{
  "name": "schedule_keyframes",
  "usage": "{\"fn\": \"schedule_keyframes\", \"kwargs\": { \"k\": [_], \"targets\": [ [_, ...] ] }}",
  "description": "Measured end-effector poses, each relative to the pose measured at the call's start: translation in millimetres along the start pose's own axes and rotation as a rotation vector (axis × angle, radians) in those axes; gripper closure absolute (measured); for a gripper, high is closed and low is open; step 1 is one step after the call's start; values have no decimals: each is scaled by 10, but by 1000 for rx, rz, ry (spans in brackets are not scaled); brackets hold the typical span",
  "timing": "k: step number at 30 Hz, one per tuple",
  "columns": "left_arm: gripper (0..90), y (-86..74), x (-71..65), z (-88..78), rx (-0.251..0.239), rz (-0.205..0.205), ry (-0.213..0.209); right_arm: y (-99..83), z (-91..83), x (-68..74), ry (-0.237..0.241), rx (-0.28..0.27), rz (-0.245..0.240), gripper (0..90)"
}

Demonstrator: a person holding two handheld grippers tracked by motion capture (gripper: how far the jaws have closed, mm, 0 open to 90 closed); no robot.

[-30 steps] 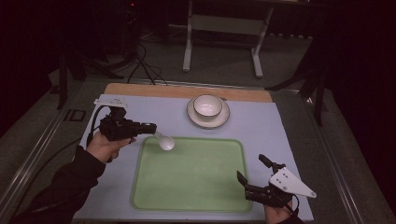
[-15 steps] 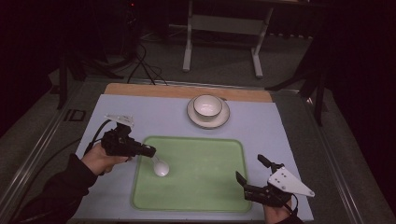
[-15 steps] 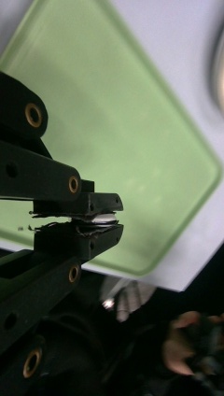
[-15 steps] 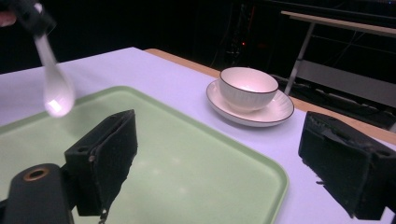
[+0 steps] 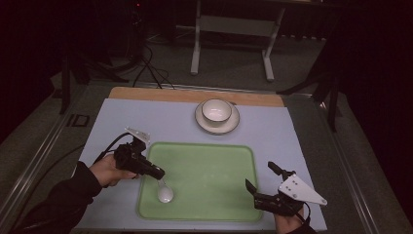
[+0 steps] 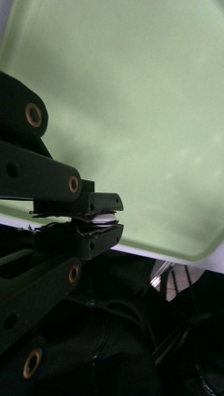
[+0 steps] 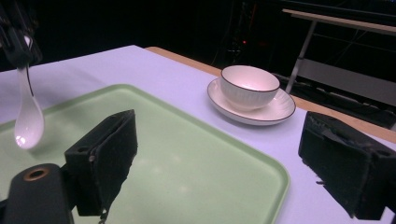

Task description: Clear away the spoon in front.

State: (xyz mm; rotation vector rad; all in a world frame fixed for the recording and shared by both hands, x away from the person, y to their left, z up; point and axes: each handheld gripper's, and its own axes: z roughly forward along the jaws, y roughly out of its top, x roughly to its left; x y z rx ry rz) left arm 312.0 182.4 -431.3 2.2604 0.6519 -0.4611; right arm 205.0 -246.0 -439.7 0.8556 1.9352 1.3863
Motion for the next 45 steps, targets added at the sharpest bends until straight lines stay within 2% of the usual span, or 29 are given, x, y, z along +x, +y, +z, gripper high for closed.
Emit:
{"fn": "schedule_keyframes", "kwargs": {
  "k": [4, 6, 8, 12, 17, 23, 30, 36, 41, 43, 45],
  "targets": [
    [842, 2, 70, 103, 31, -27, 11, -1, -3, -11, 1, -3, 4, 114],
    [840, 8, 103, 142, 36, -31, 4, -2, -3, -13, 0, -3, 4, 114],
    [839, 32, 112, 159, 35, -17, 5, -2, -3, -12, 0, -2, 4, 114],
    [799, 76, 134, 213, 14, 10, 70, -2, 0, -10, 4, 1, 2, 114],
    [753, 58, 217, 307, -35, 23, 102, -2, -4, -11, 4, 0, 5, 128],
    [709, -12, 376, 414, -98, -10, 121, -2, -6, -12, 3, -2, 3, 128],
    [685, -102, 557, 526, -170, -69, 93, 2, -20, -19, -5, -14, 8, 112],
    [640, -164, 655, 630, -204, -88, 122, -2, -15, -22, -5, -11, 9, 111],
    [590, -180, 708, 723, -216, -108, 172, -7, -2, -27, 8, -3, 15, 111],
    [590, -188, 727, 757, -225, -122, 179, -9, 1, -23, 10, 1, 12, 112],
    [566, -193, 738, 789, -229, -120, 200, -9, 2, -22, 13, 3, 10, 112]
  ]
}}
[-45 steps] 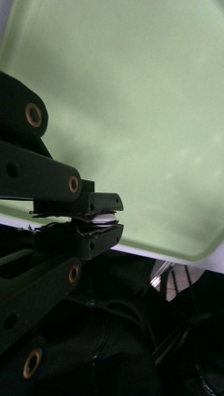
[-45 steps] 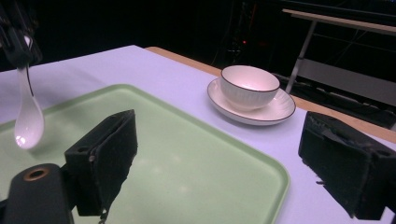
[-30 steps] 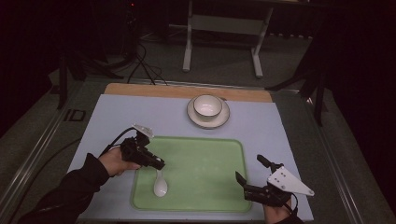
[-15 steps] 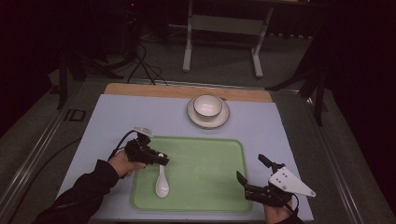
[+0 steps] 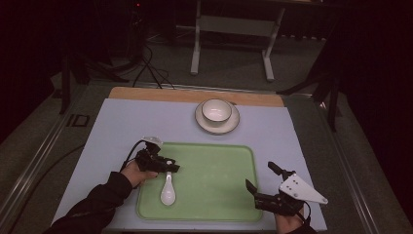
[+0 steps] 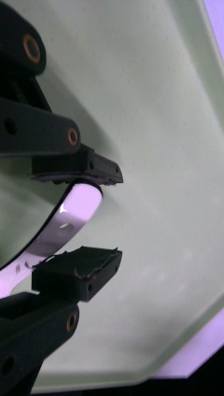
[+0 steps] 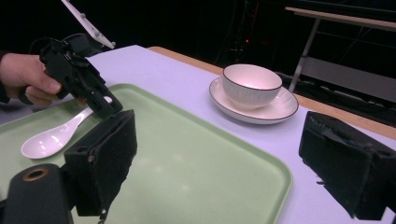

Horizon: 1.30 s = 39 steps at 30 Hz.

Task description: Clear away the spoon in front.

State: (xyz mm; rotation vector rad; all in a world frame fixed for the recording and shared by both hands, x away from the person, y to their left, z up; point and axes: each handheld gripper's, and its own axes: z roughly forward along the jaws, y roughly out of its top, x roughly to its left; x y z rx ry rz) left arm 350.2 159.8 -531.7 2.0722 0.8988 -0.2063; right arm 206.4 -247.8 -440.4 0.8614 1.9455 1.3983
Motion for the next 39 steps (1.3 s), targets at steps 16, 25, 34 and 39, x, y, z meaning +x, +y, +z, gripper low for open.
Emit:
{"fn": "schedule_keyframes", "kwargs": {
  "k": [16, 25, 34, 39],
  "targets": [
    [478, 109, -88, 67, -22, 35, 133, -4, 11, 3, 10, 7, -2, 112],
    [579, 139, -178, -34, -53, 59, 123, -4, 10, 3, 11, 7, -3, 112],
    [595, 136, -403, -149, -85, 92, 89, 1, 2, 3, 8, 3, -2, 112],
    [450, 142, -564, -318, -124, 111, 119, 2, -2, 2, 5, 2, -2, 112]
  ]
}}
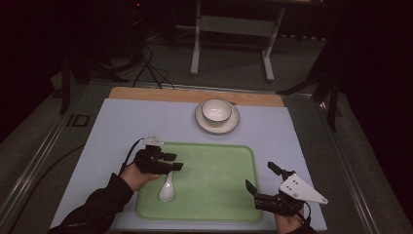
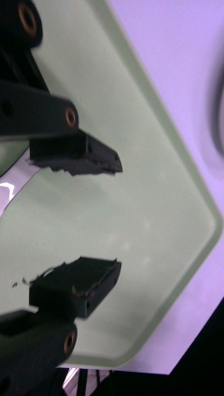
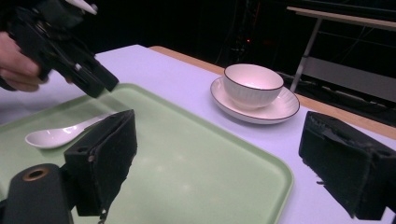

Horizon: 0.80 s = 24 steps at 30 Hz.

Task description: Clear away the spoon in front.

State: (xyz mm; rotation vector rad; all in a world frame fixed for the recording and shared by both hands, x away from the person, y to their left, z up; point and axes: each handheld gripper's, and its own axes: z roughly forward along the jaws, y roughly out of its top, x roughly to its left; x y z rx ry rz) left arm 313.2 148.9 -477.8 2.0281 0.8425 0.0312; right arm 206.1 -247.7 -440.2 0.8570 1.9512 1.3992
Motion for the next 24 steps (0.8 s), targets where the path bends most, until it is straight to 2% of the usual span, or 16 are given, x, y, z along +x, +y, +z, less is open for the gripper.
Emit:
{"fn": "schedule_keyframes", "kwargs": {
  "k": [4, 6, 7, 8, 9, 10, 11, 12, 14, 17, 21, 24],
  "targets": [
    [344, 9, -116, -152, -20, 37, 33, 1, 0, 4, -2, 0, -3, 112],
    [250, 10, -159, -214, -24, 33, 49, 1, 1, 4, -2, 1, -2, 112],
    [207, 12, -170, -246, -27, 20, 48, 0, 3, 4, -1, 1, -1, 112],
    [169, 9, -167, -278, -29, 19, 20, 0, 4, 3, -1, 1, -1, 112],
    [93, 7, -166, -299, -33, 16, 1, 0, 4, 3, -1, 1, -1, 112],
    [55, 8, -166, -332, -43, 8, 1, 0, 4, 4, -2, 1, -1, 112],
    [53, 3, -167, -358, -58, 7, 5, 1, 4, 6, -1, 1, -1, 112],
    [52, -5, -168, -384, -74, 5, -7, 1, 5, 7, -1, 2, -3, 112],
    [5, -33, -177, -426, -109, 21, -14, 1, 5, 8, 0, 2, -3, 112],
    [4, -84, -193, -466, -135, 54, 26, 0, 5, 6, -2, 2, -2, 112],
    [4, -171, -179, -506, -140, 48, 38, -4, 14, 6, 0, 6, 3, 112],
    [4, -245, -177, -552, -164, 36, 39, -4, 15, 10, 0, 6, 2, 112]
  ]
}}
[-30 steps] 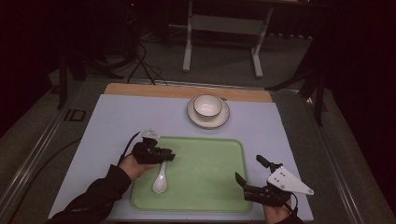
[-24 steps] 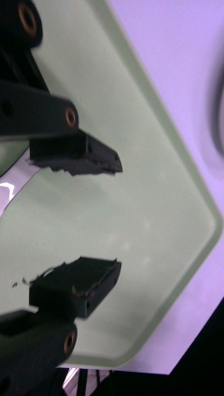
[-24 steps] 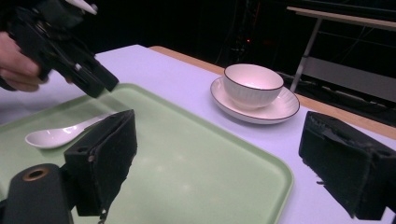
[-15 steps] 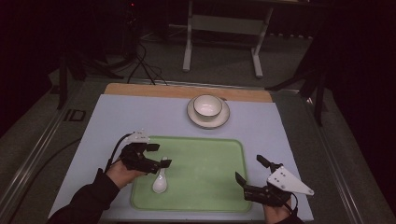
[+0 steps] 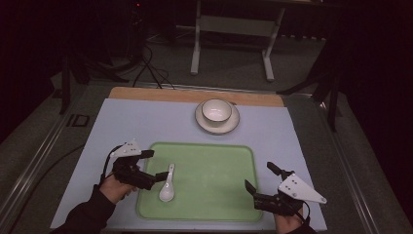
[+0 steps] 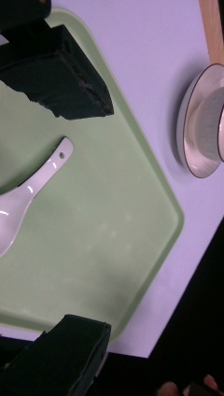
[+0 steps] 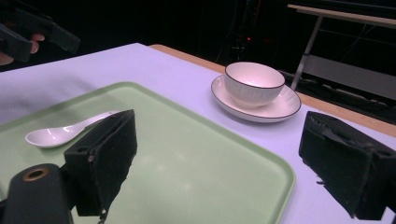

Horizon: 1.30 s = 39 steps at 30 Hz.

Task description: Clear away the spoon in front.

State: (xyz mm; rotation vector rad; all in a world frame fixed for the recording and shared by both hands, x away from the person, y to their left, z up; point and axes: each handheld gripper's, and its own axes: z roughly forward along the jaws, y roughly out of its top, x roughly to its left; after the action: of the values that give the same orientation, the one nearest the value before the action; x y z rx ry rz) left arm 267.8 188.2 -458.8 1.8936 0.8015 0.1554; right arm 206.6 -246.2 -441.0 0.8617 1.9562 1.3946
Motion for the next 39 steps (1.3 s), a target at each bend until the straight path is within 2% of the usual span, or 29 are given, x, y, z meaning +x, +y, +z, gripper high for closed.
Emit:
{"fn": "schedule_keyframes", "kwargs": {
  "k": [4, 9, 12, 18, 29, 35, 39],
  "targets": [
    [4, -61, -7, -95, -36, 6, 19, -3, 3, -7, -2, 3, 5, 112],
    [4, -146, 5, -199, -87, -11, 41, -7, 12, -6, 1, 4, 5, 112],
    [4, -201, 7, -239, -99, -12, 44, -9, 17, -6, 1, 7, 6, 112],
    [4, -291, -2, -296, -109, -8, 40, -11, 14, -11, 0, 5, 6, 112],
    [4, -433, -5, -270, -108, 9, 53, -20, 17, -18, 1, 10, 8, 112],
    [4, -470, 41, -265, -126, -1, 55, -25, 26, -23, 1, 16, 14, 112],
    [4, -471, 45, -265, -134, 6, 61, -24, 13, -25, 1, 12, 8, 112]
  ]
}}
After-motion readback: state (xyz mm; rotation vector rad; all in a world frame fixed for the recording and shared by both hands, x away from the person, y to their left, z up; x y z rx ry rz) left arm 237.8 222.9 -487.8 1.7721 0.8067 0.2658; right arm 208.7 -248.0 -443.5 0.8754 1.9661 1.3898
